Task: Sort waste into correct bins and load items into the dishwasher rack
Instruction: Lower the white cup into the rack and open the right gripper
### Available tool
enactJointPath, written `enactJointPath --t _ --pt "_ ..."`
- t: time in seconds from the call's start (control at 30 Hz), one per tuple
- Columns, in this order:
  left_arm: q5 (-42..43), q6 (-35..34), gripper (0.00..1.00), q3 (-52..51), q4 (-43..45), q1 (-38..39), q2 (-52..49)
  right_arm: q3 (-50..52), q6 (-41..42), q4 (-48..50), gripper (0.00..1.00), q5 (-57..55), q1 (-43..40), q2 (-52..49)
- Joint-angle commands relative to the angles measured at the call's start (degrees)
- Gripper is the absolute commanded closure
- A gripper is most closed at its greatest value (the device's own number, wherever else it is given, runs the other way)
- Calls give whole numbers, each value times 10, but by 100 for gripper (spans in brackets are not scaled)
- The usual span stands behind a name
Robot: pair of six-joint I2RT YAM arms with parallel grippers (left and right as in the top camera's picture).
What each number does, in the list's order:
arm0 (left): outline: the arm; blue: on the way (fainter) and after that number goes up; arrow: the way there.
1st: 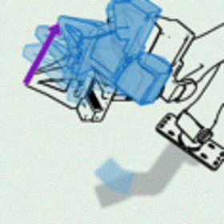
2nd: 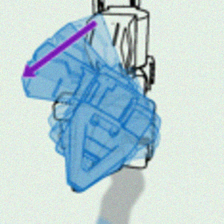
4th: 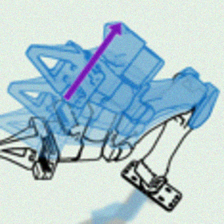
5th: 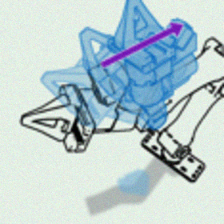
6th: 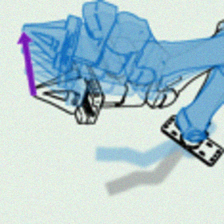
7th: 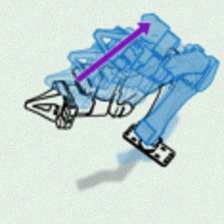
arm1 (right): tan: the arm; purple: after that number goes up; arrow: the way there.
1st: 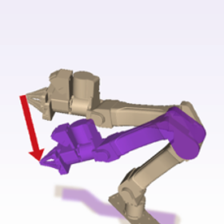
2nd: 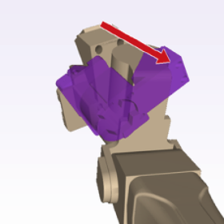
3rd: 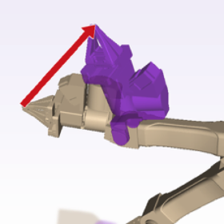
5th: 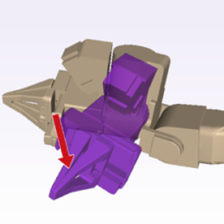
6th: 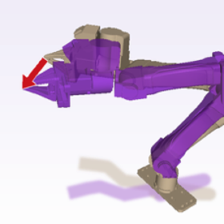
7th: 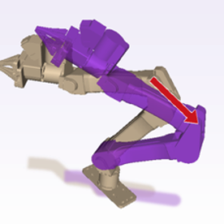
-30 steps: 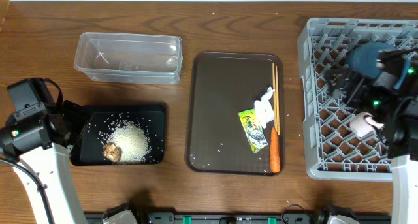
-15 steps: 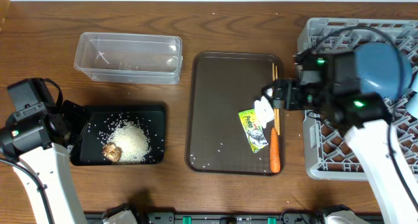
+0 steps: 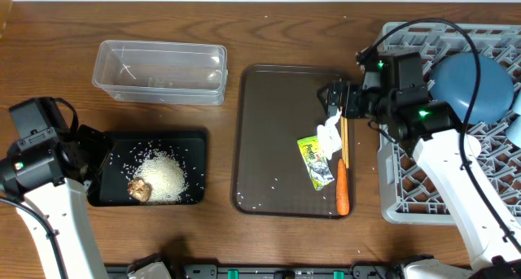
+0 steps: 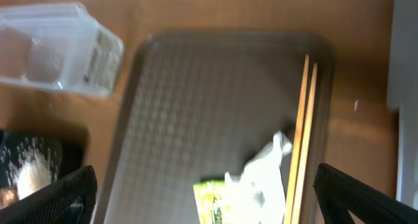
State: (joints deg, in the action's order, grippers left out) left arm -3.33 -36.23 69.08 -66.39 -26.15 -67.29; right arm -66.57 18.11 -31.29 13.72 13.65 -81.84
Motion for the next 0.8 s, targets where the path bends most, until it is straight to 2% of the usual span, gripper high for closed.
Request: enactJointPath --t 0.0,0.27,0.33,0.53,0.77 --pt "-1 -5 2 -2 -2 -3 -1 -2 3 21 1 -7 -26 29" --pt "-1 -5 2 -2 -2 -3 -1 -2 3 -9 1 -19 -70 43" --pt "-1 -5 2 -2 -2 -3 -1 -2 3 -22 1 -53 -73 43" --pt "-1 -5 2 -2 -2 -3 -1 -2 3 -28 1 -245 -75 43" --pt "-1 -5 2 -2 -2 -3 -1 -2 3 -42 1 -248 -75 43"
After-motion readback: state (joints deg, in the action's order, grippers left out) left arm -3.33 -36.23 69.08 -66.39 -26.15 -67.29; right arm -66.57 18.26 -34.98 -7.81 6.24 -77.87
